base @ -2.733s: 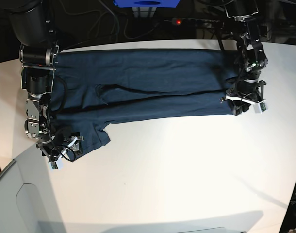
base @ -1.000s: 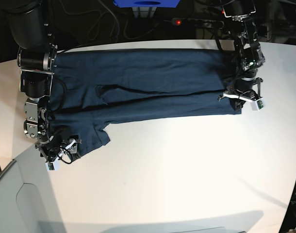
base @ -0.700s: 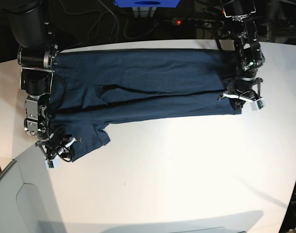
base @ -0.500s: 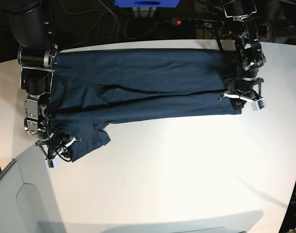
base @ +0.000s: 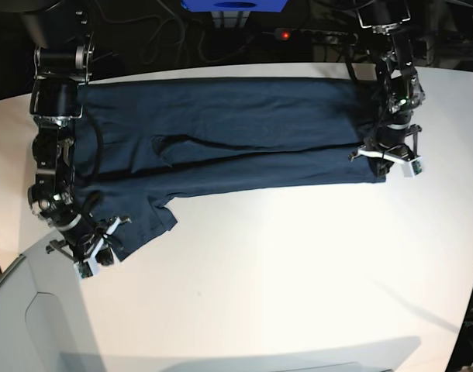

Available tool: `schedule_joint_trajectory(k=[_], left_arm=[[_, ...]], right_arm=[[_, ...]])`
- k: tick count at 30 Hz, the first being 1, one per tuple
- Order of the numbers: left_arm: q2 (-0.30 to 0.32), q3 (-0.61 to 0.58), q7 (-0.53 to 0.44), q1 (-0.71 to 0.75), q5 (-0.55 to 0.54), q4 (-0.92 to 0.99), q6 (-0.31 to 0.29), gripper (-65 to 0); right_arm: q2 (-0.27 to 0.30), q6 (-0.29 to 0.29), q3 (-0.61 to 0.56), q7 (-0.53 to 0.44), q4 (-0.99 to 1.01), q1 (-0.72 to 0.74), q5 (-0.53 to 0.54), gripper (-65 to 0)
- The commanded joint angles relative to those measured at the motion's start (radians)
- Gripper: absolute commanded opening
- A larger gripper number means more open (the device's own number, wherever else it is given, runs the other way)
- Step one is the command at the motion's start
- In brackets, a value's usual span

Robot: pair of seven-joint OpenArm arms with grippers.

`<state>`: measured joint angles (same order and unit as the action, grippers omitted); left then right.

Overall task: Fold the T-shirt properly
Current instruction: 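Lift the folded edge with both grippers and fold it toward the arms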

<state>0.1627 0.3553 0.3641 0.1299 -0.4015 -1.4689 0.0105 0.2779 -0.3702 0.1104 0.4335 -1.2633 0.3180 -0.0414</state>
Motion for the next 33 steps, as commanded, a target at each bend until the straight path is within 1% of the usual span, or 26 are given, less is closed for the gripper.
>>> schedule_joint_trajectory(k=[1,4,6,9,11,14,21,27,29,30,31,33], left_arm=[[0.01,0.003,-0.021,-0.013,-0.007,-0.02,-0.007,-65.0],[0.01,0.004,-0.023,-0.013,-0.007,-0.02,-0.008,-65.0],[0.01,0.004,-0.023,-0.013,-0.009,-0.02,-0.008,-65.0],[0.01,0.004,-0.023,-0.013,-0.009,-0.02,-0.008,-65.0],[0.01,0.004,-0.024,-0.013,-0.009,-0.02,-0.008,-65.0],[0.01,0.001,-0.024,-0.017,-0.009,-0.02,-0.008,-65.0],[0.01,0.003,-0.023,-0.026,-0.009,-0.02,-0.008,-65.0],[0.01,0.0,-0.023,-0.026,-0.006,-0.02,-0.008,-65.0],[0.01,0.0,-0.023,-0.026,-0.007,-0.02,-0.008,-65.0],[0.01,0.0,-0.023,-0.026,-0.007,-0.02,-0.008,-65.0],[0.01,0.0,-0.023,-0.026,-0.006,-0.02,-0.008,-65.0],[0.01,0.0,-0.021,-0.026,-0.006,-0.02,-0.008,-65.0]], right_arm=[[0.028,-0.014,0.008,-0.011,-0.06,-0.009,0.004,-64.9],[0.031,-0.014,0.025,-0.006,-0.186,-0.075,0.004,-64.9],[0.03,-0.014,0.076,-0.005,-0.263,-0.128,0.004,-64.9],[0.03,-0.014,0.12,-0.005,-0.342,-0.187,0.004,-64.9],[0.03,-0.014,0.139,-0.005,-0.381,-0.227,0.004,-64.9],[0.03,-0.014,0.143,-0.005,-0.388,-0.239,0.004,-64.9],[0.031,-0.014,0.139,-0.003,-0.332,-0.211,0.002,-64.9],[0.027,-0.014,0.137,0.141,-0.194,-0.09,0.004,-64.8],[0.027,-0.016,0.136,0.161,-0.134,-0.046,0.004,-64.7],[0.027,-0.016,0.136,0.164,-0.1,-0.026,0.004,-63.5],[0.027,-0.016,0.131,0.164,-0.063,-0.006,0.004,-61.0],[0.027,-0.016,0.101,0.159,0.01,0.036,0.004,-53.0]])
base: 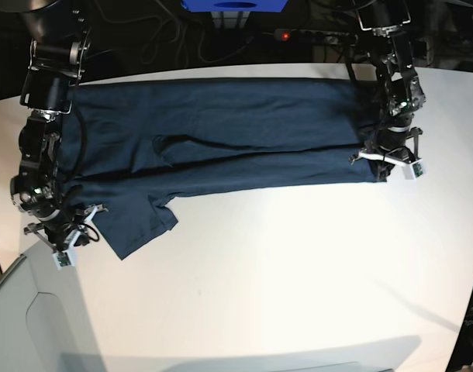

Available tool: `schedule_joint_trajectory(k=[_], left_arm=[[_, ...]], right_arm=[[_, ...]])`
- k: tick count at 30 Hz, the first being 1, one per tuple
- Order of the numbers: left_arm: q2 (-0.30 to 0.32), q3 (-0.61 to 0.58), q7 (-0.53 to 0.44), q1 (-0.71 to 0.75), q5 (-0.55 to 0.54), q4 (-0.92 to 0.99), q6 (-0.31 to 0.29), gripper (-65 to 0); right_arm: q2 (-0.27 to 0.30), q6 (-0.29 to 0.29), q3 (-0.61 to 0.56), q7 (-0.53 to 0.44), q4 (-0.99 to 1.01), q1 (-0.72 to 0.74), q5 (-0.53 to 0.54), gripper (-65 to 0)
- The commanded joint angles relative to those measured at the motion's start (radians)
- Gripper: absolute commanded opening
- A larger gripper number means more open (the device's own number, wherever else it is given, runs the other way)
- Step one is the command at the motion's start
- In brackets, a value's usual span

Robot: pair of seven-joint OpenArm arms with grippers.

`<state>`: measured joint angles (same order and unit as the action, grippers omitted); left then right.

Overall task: Fold the T-shirt properly
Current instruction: 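Lift the folded edge with both grippers and fold it toward the arms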

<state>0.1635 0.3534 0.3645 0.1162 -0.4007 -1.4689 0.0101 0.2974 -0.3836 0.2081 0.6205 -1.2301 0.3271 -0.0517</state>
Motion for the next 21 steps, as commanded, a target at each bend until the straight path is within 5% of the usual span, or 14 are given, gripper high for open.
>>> schedule_joint_trajectory(k=[1,5,8,21], left_arm=[[0.009,0.002,-0.022,-0.013,-0.007,-0.02,-0.008,-65.0],[0.009,0.002,-0.022,-0.013,-0.005,-0.02,-0.008,-65.0],[0.009,0.002,-0.022,-0.013,-0.005,-0.019,-0.008,-65.0],[0.008,0.002,-0.022,-0.013,-0.005,-0.019,-0.008,-65.0]], right_arm=[[0.007,-0.002,-0.012,-0.029,0.016,0.045,0.014,-47.3],[0.006,-0.002,-0.042,-0.035,0.132,0.097,0.014,-27.7],[-0.008,-0.002,-0.048,-0.087,0.21,0.122,0.014,-20.1],[-0.016,-0.002,-0.092,-0.245,0.454,0.174,0.014,-17.2]])
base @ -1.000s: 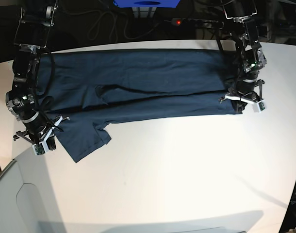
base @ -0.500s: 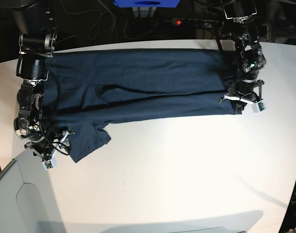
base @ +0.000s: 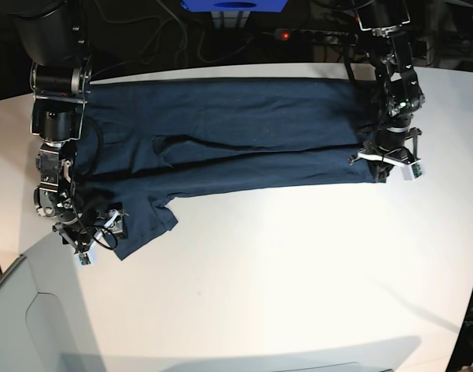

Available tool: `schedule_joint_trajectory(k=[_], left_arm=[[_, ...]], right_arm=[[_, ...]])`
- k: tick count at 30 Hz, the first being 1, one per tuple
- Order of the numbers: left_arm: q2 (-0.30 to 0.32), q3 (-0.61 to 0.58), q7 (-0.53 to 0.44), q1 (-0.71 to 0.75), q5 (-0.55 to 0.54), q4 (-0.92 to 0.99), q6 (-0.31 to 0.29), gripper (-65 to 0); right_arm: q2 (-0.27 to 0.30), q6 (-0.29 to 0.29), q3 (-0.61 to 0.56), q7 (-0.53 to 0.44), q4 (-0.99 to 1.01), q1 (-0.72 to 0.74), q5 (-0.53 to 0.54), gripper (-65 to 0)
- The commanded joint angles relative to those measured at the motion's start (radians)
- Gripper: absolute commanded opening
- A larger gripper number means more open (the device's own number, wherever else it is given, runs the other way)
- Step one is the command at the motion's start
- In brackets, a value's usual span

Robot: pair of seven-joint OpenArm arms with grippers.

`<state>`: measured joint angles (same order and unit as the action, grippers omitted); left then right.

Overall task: Fold the T-shirt properly
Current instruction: 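Lift the folded edge with both grippers and fold it toward the arms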

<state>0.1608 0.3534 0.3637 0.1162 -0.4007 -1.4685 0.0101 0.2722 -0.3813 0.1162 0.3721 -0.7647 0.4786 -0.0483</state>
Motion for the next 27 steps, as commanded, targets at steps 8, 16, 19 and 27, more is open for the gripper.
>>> schedule_joint_trajectory(k=[8,16,19,27], left_arm=[[0.009,0.002,-0.021,-0.013,-0.005,-0.019,-0.006,-65.0],[0.009,0.005,-0.024,-0.013,-0.005,-0.016,-0.005,-65.0],[0.009,0.003,-0.024,-0.014,-0.005,-0.016,-0.005,-65.0],[0.009,0.003,-0.022,-0.014,-0.005,-0.018,-0.006,-65.0]], right_arm=[[-0.011,-0.005,-0.025,0.005,-0.031,-0.028,0.011,-28.3],[-0.012,-0.005,-0.025,0.005,-0.029,-0.056,0.011,-55.0],[-0.012,-0.005,-0.025,0.008,-0.029,-0.054,0.011,-65.0],[-0.004,-0.005,-0.019,0.031,-0.249,-0.116,0.012,-64.9]])
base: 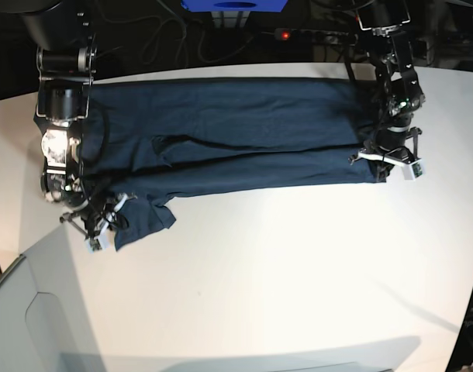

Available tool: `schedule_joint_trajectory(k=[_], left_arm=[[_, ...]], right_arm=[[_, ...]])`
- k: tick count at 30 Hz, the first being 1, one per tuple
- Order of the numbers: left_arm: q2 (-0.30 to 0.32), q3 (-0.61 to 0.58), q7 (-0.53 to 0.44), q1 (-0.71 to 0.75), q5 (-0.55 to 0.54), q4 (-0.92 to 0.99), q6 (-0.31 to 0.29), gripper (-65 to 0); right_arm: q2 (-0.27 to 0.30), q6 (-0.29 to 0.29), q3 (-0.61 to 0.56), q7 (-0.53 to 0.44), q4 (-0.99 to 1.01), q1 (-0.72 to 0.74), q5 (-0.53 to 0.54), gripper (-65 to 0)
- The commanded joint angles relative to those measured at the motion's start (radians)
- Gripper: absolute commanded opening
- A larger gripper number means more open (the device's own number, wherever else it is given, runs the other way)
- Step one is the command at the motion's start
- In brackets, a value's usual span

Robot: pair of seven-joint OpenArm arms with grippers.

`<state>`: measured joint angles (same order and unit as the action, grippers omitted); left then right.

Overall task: Fold the T-shirt properly
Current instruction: 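Lift the folded edge with both grippers and fold it toward the arms, then lower the folded strip onto the table with both grippers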

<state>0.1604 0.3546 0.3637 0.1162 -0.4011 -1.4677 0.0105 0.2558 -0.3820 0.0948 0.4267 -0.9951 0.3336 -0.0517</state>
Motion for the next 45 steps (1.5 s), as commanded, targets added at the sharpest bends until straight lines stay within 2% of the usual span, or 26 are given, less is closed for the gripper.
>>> schedule_joint_trajectory(k=[1,6,14,22,26,33,43,45], left_arm=[[0.009,0.001,-0.022,-0.014,-0.005,-0.02,-0.007,-65.0],[0.011,0.001,-0.022,-0.022,-0.008,-0.021,-0.007,-65.0],[0.012,0.004,-0.021,-0.026,-0.009,-0.037,-0.008,-65.0],[0.012,0.004,-0.021,-0.017,-0.009,-0.084,-0.008,-65.0],[0.012,0.005,-0.021,-0.014,-0.009,-0.1,-0.008,-65.0],[0.012,0.005,-0.021,0.032,-0.009,-0.178,-0.008,-65.0],[0.012,0.036,-0.025,0.102,-0.009,-0.244,-0.01,-65.0],[0.012,0.056,-0.025,0.102,-0.009,-0.236,-0.01,-65.0]], right_arm=[[0.013,-0.004,0.003,0.001,-0.084,0.009,0.016,-64.9],[0.013,-0.004,0.009,0.091,-0.354,-0.067,0.014,-64.9],[0.013,-0.004,0.128,0.169,-0.637,-0.189,0.016,-64.9],[0.009,-0.004,0.231,0.177,-0.881,-0.38,0.017,-64.9],[0.006,-0.004,0.247,0.171,-0.985,-0.48,0.017,-64.9],[0.006,-0.004,0.247,0.168,-1.065,-0.607,0.017,-64.9],[0.012,-0.005,0.247,0.166,-1.06,-0.681,0.017,-64.9],[0.012,-0.047,0.25,0.166,-1.053,-0.692,0.016,-64.9]])
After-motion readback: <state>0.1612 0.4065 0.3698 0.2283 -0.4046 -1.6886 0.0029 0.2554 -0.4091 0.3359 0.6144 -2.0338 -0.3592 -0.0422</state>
